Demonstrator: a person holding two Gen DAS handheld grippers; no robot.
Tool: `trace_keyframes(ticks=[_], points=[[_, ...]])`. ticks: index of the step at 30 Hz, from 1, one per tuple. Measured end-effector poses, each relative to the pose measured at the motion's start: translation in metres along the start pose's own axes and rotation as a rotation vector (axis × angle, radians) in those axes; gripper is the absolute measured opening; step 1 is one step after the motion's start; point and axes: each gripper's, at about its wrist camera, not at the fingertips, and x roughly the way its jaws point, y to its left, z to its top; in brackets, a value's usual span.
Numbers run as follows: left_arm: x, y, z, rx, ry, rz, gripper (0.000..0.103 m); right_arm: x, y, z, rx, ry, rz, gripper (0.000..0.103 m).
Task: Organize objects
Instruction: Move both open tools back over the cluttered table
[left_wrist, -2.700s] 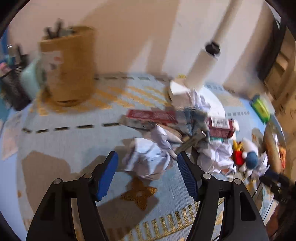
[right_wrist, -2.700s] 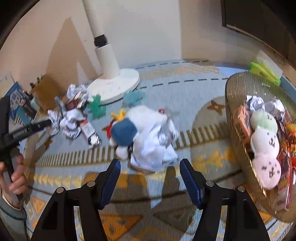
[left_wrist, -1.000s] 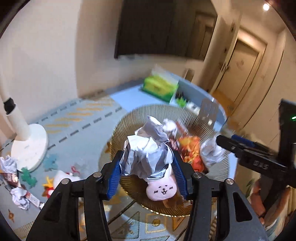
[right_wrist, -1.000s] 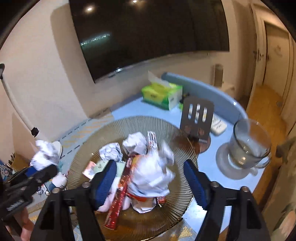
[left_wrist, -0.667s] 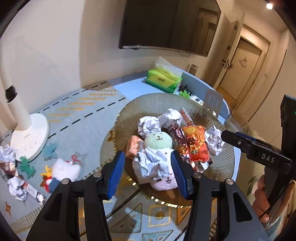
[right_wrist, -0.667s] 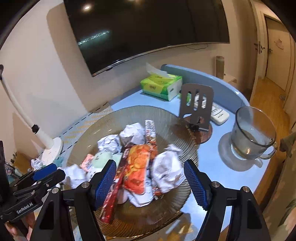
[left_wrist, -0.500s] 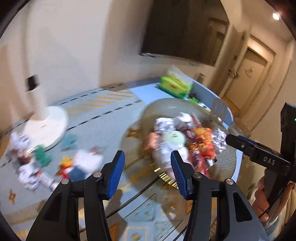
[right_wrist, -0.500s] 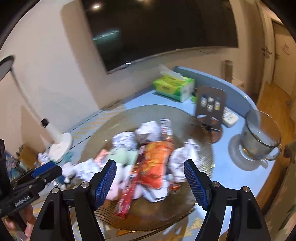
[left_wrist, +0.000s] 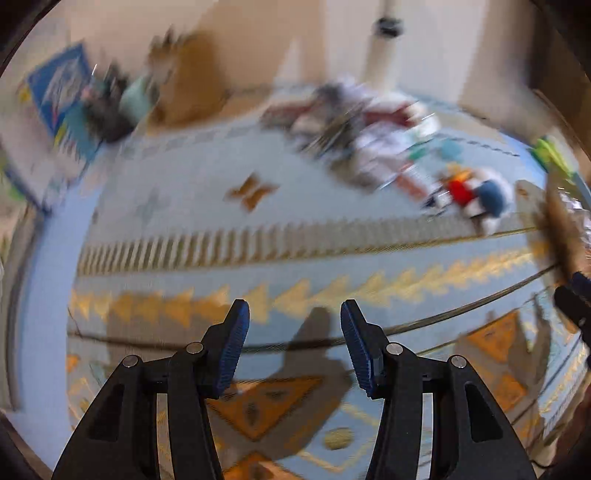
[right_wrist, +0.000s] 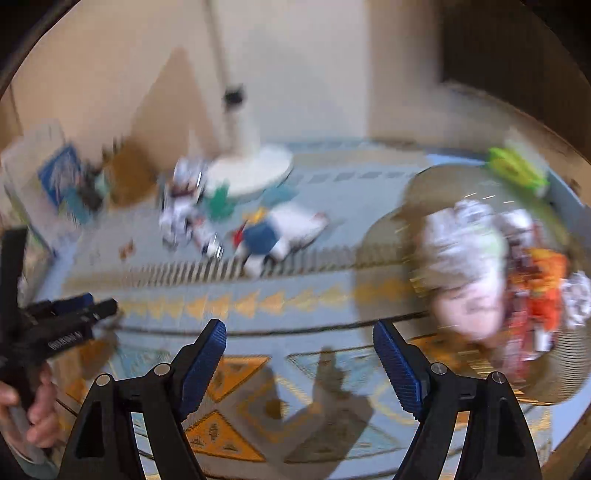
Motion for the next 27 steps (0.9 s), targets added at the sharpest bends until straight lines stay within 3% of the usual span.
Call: trace_keyframes(ticks=[3, 5, 6, 7, 10, 14, 27], points=[[0.007, 0.007, -0.005, -0.035, -0.04, 0.008, 0.055, 0.032, 0.014, -0.008, -0.036, 0.057, -0.038, 0.081], [0.01, 0.006, -0.006, -0.044, -0.034, 0.007, 0.08, 0.046, 0.018, -0.013, -0.049, 0.09, -0.055, 0.081], [0.013, 0.006, -0.008, -0.047, -0.026, -0.01, 0.1, 0.051, 0.018, -0.014, -0.049, 0.102, -0.055, 0.081], [0.015, 0.002, -0.01, -0.03, -0.027, -0.016, 0.103, 0.053, 0.019, -0.016, -0.053, 0.096, -0.059, 0.082], [0.013, -0.003, -0.021, -0.033, -0.074, 0.014, 0.103, 0.053, 0.019, -0.016, -0.062, 0.096, -0.06, 0.083], [0.012, -0.002, -0.022, -0.033, -0.081, 0.016, 0.103, 0.057, 0.012, -0.016, -0.026, 0.113, -0.071, 0.103], [0.012, -0.002, -0.021, -0.019, -0.089, 0.012, 0.103, 0.059, 0.014, -0.015, -0.042, 0.11, -0.068, 0.103]])
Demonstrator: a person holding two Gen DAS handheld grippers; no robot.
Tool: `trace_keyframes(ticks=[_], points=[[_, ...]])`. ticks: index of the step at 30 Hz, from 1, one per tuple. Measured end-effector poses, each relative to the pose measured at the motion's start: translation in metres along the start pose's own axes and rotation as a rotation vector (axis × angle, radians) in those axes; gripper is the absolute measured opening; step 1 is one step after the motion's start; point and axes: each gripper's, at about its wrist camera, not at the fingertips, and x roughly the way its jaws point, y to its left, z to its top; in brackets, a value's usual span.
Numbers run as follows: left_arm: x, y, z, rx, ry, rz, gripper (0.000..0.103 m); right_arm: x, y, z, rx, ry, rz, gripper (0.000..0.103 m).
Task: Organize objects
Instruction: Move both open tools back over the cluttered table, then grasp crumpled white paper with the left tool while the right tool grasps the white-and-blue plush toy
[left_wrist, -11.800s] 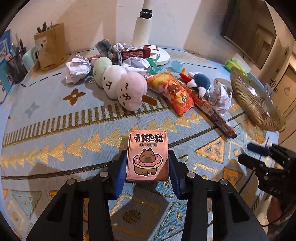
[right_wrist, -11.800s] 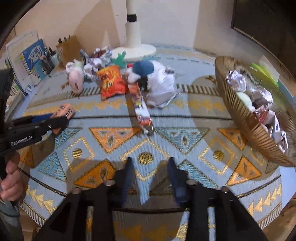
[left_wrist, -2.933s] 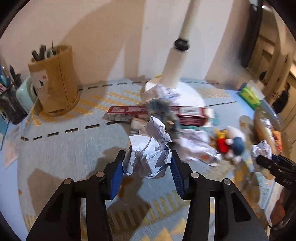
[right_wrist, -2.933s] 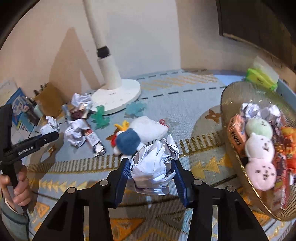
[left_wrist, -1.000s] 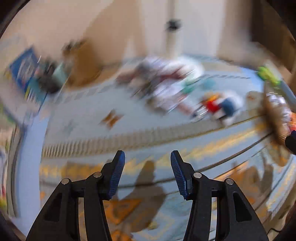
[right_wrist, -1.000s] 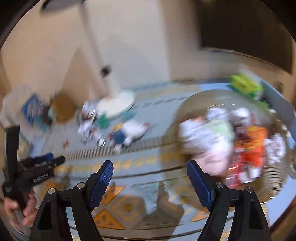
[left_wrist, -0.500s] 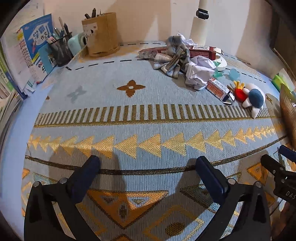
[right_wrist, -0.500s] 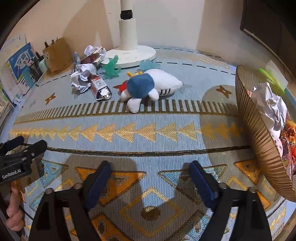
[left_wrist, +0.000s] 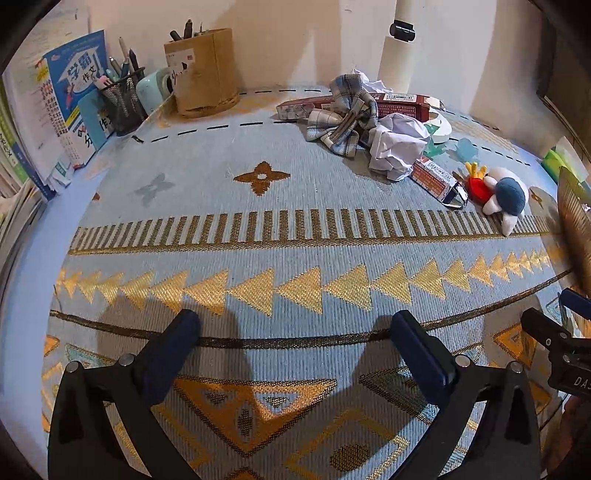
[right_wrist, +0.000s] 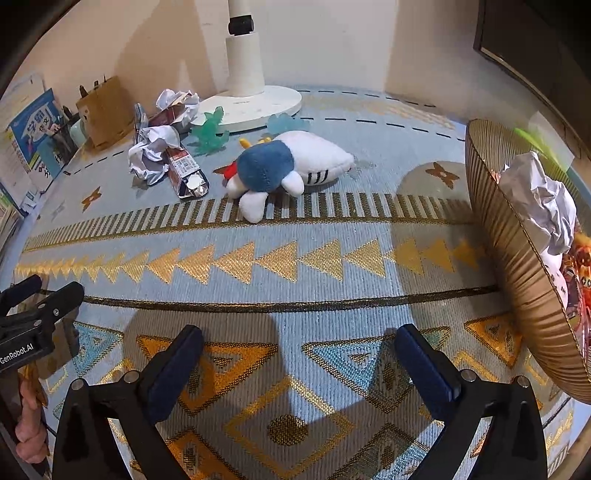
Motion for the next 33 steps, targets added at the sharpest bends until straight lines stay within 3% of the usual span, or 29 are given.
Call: trace_keyframes(ticks=[11, 15, 17, 19, 21, 26, 30, 33], points=[[0.002, 0.0, 0.007, 0.024, 0.033, -0.013, 0.103, 0.0, 0.002, 0.001, 0.003, 0.004, -0.001, 0.103], [-0.008, 0.0, 0.036, 0.123, -0.043, -0.016, 0.103, -0.001, 0.006, 0.006, -0.004, 0.009, 0.002, 0.102], [-0.015, 0.001, 0.062, 0.14, -0.093, -0.088, 0.103, -0.006, 0.009, 0.016, -0.002, -0.012, 0.001, 0.099], [-0.011, 0.004, 0.09, 0.116, -0.094, -0.168, 0.103, -0.014, 0.007, 0.032, 0.036, -0.049, 0.022, 0.098], [0.002, 0.006, 0.114, 0.082, -0.084, -0.258, 0.103, -0.019, 0.002, 0.049, 0.092, -0.074, 0.051, 0.096], [0.04, -0.017, 0.132, 0.119, -0.005, -0.348, 0.102, -0.012, 0.001, 0.076, 0.137, -0.095, 0.06, 0.083], [0.055, -0.037, 0.134, 0.156, 0.009, -0.344, 0.093, 0.001, -0.004, 0.082, 0.183, -0.076, 0.057, 0.078], [0.061, -0.043, 0.134, 0.158, 0.019, -0.381, 0.074, 0.009, -0.013, 0.085, 0.221, -0.067, 0.057, 0.078]])
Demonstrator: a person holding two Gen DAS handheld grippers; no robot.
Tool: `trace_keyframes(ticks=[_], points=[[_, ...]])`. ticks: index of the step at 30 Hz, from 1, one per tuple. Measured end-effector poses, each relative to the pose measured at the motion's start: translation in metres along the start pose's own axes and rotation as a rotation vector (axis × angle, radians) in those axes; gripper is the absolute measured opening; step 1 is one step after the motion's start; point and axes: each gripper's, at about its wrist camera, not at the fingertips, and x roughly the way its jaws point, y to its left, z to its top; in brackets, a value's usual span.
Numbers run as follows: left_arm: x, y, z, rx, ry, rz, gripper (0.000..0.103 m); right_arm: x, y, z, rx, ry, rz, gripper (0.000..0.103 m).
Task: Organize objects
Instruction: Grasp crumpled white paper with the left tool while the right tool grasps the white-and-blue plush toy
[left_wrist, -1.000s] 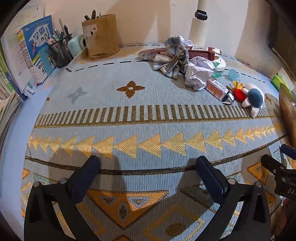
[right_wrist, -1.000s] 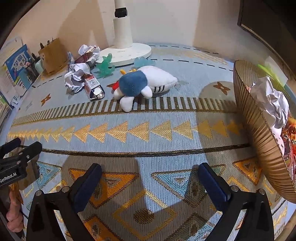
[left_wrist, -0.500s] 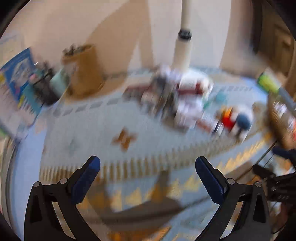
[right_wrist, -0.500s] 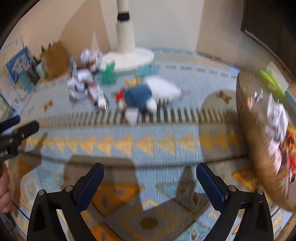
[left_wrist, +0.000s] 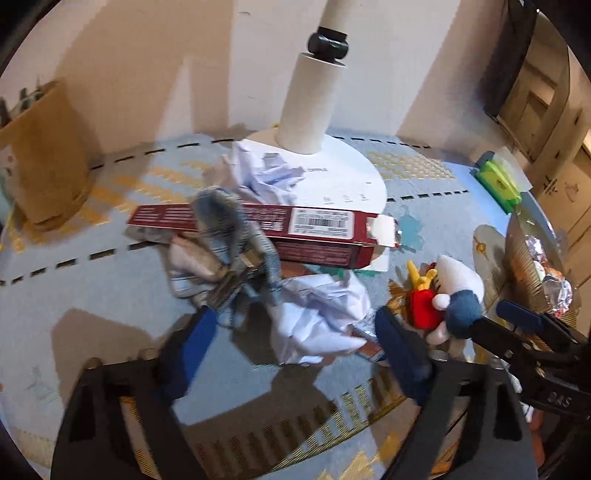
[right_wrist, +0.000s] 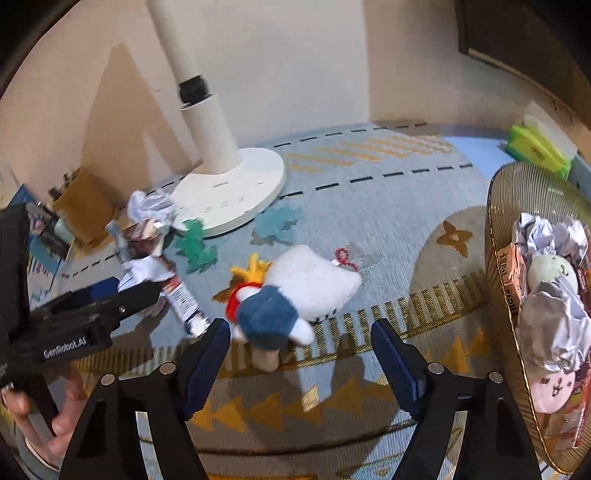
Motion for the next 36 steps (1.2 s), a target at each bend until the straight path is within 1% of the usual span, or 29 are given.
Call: trace_keyframes(ticks=[1, 2, 3, 4, 5, 6, 7, 8, 9, 10, 11, 12, 13, 14, 16, 18, 21, 24, 25, 26, 27, 28, 29, 31, 33, 34, 35, 36], points=[[0.001, 0.0, -0.001, -0.001, 0.002, -0.006, 0.069, 0.003, -0.002, 0.002, 0.012, 0.002, 0.001, 0.078], [0.003, 0.0, -0.002, -0.003, 0.008, -0.008, 0.067, 0.006, -0.004, 0.004, 0.023, 0.002, 0.005, 0.078], [0.004, 0.0, -0.002, -0.005, 0.012, -0.007, 0.064, 0.008, -0.006, 0.006, 0.031, 0.002, 0.007, 0.078], [0.005, 0.0, -0.003, -0.005, 0.007, -0.002, 0.058, 0.011, -0.007, 0.009, 0.039, 0.002, 0.012, 0.078], [0.004, 0.0, -0.003, -0.002, 0.002, 0.003, 0.056, 0.015, -0.007, 0.012, 0.045, 0.007, 0.028, 0.078], [0.004, 0.0, -0.002, -0.002, -0.002, -0.004, 0.052, 0.019, -0.007, 0.014, 0.048, 0.015, 0.045, 0.075], [0.003, 0.001, -0.002, -0.007, -0.003, -0.025, 0.046, 0.023, -0.007, 0.016, 0.05, 0.025, 0.064, 0.07], [0.002, 0.002, -0.002, -0.007, -0.001, -0.035, 0.045, 0.027, -0.006, 0.017, 0.052, 0.037, 0.091, 0.055], [0.001, 0.001, -0.003, -0.006, 0.0, -0.039, 0.044, 0.028, -0.005, 0.017, 0.051, 0.041, 0.126, 0.05], [0.0, 0.0, -0.004, -0.001, 0.0, -0.033, 0.04, 0.025, -0.002, 0.016, 0.042, 0.024, 0.121, 0.05], [-0.002, -0.001, -0.006, 0.004, 0.002, -0.031, 0.04, 0.02, 0.0, 0.015, 0.027, 0.01, 0.103, 0.049], [-0.005, -0.002, -0.008, 0.007, -0.001, -0.036, 0.04, 0.015, 0.002, 0.013, 0.008, -0.004, 0.091, 0.045], [-0.011, -0.005, -0.011, 0.014, -0.006, -0.045, 0.04, 0.006, 0.005, 0.011, -0.016, -0.028, 0.092, 0.039], [-0.018, -0.007, -0.014, 0.02, -0.013, -0.052, 0.04, -0.002, 0.008, 0.009, -0.035, -0.042, 0.096, 0.027], [-0.035, -0.014, -0.022, 0.037, -0.03, -0.07, 0.04, -0.021, 0.011, 0.005, -0.069, -0.064, 0.122, 0.027], [-0.054, -0.02, -0.032, 0.055, -0.044, -0.06, 0.04, -0.039, 0.01, -0.002, -0.082, -0.078, 0.156, 0.027], [-0.077, -0.025, -0.055, 0.063, -0.041, -0.051, 0.04, -0.055, 0.005, -0.015, -0.09, -0.056, 0.213, 0.027], [-0.089, -0.025, -0.08, 0.053, -0.017, -0.026, 0.04, -0.06, -0.005, -0.037, -0.103, 0.032, 0.318, 0.027], [-0.092, -0.024, -0.088, 0.048, -0.012, -0.02, 0.04, -0.058, -0.008, -0.049, -0.107, 0.088, 0.385, 0.027], [-0.094, -0.023, -0.095, 0.046, -0.012, -0.008, 0.04, -0.056, -0.011, -0.058, -0.103, 0.128, 0.431, 0.027], [-0.095, -0.022, -0.101, 0.044, -0.011, 0.005, 0.04, -0.053, -0.013, -0.064, -0.097, 0.157, 0.458, 0.028], [-0.095, -0.022, -0.104, 0.04, -0.006, 0.009, 0.04, -0.051, -0.016, -0.072, -0.1, 0.183, 0.467, 0.028], [-0.095, -0.021, -0.106, 0.035, -0.002, 0.008, 0.04, -0.05, -0.017, -0.078, -0.114, 0.192, 0.44, 0.028], [-0.095, -0.021, -0.108, 0.026, 0.004, 0.009, 0.04, -0.049, -0.021, -0.084, -0.138, 0.192, 0.355, 0.032], [-0.097, -0.023, -0.11, 0.034, -0.004, 0.021, 0.04, -0.055, -0.027, -0.083, -0.145, 0.187, 0.316, 0.051], [-0.098, -0.025, -0.11, 0.041, -0.007, 0.023, 0.04, -0.061, -0.028, -0.083, -0.153, 0.169, 0.282, 0.058], [-0.097, -0.027, -0.109, 0.046, -0.008, 0.023, 0.04, -0.066, -0.028, -0.084, -0.157, 0.141, 0.245, 0.074], [-0.098, -0.03, -0.109, 0.055, -0.01, 0.023, 0.04, -0.074, -0.029, -0.083, -0.153, 0.106, 0.223, 0.084]])
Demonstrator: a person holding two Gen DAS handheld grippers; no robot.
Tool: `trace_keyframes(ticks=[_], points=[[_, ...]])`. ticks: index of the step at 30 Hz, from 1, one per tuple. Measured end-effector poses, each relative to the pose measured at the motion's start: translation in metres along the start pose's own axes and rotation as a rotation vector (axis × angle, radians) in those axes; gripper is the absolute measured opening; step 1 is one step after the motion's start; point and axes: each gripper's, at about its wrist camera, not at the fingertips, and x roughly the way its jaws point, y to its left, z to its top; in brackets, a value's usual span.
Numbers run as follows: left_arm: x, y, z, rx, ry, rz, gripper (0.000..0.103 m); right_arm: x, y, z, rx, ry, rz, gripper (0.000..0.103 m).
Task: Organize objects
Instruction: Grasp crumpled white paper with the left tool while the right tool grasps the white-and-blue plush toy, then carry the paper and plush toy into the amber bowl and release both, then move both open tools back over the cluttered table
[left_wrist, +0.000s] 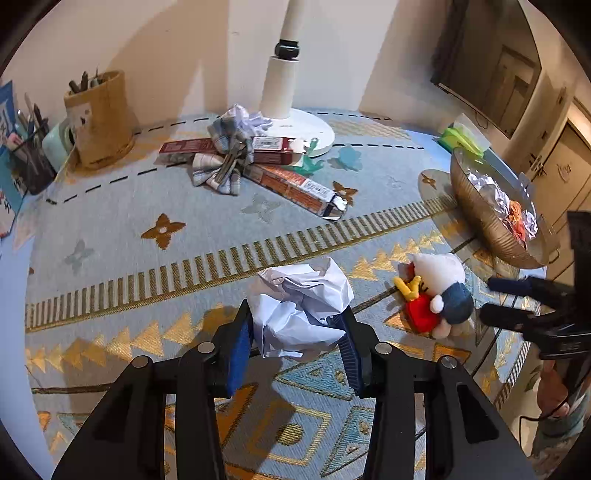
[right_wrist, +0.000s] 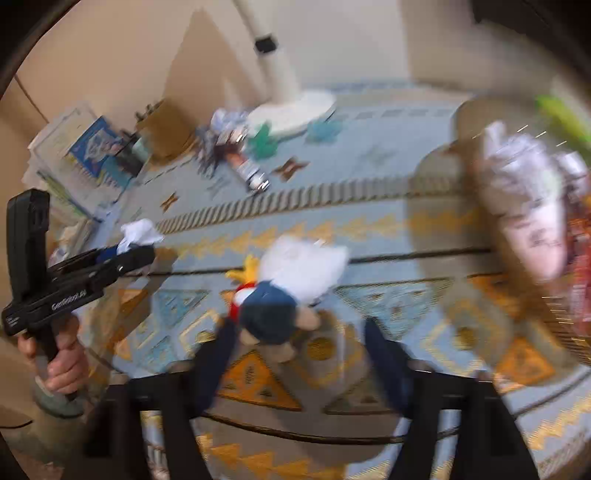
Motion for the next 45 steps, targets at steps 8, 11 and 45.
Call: trace_keyframes(ticks=[8, 11, 45], points=[[0.004, -0.015, -0.001, 0.024, 0.008, 0.016, 0.04, 0.032, 0.02, 0.016, 0.024, 0.035, -0.048, 0.071], [0.003, -0.018, 0.0, 0.032, 0.008, 0.029, 0.04, 0.047, 0.028, 0.018, -0.009, 0.058, -0.122, 0.058], [0.088, -0.242, 0.156, 0.27, -0.04, -0.315, 0.048, -0.128, -0.193, 0.055, 0.335, -0.333, -0.354, 0.072]])
